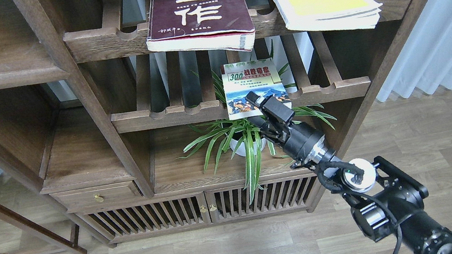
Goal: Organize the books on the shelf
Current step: 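Grasp the small blue-and-white book with the right gripper and tip it out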
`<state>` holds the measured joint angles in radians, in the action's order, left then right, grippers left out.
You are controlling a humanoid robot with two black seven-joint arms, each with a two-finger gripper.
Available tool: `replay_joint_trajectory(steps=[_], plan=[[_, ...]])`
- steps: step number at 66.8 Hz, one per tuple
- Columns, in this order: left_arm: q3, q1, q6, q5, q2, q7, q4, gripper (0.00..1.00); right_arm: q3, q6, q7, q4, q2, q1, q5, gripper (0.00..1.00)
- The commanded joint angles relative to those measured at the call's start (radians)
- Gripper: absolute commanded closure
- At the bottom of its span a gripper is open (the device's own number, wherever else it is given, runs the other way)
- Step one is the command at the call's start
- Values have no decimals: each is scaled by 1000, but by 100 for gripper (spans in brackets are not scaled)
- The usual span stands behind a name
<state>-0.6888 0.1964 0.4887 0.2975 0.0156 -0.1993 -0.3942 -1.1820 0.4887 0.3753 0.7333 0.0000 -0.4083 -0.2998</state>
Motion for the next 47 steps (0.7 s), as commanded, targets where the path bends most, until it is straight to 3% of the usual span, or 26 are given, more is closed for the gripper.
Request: replay_joint_trajectory(steps=[1,18,47], plan=[[0,0,0,0,1,0,0,0,-1,0,8,-20,0,-10,1,0],[-2,2,0,0,4,-2,0,0,15,-38,7,-46,0,-30,4,0],[-2,0,0,-1,4,-2,3,0,9,-88,-49,-207,0,-138,4,1]])
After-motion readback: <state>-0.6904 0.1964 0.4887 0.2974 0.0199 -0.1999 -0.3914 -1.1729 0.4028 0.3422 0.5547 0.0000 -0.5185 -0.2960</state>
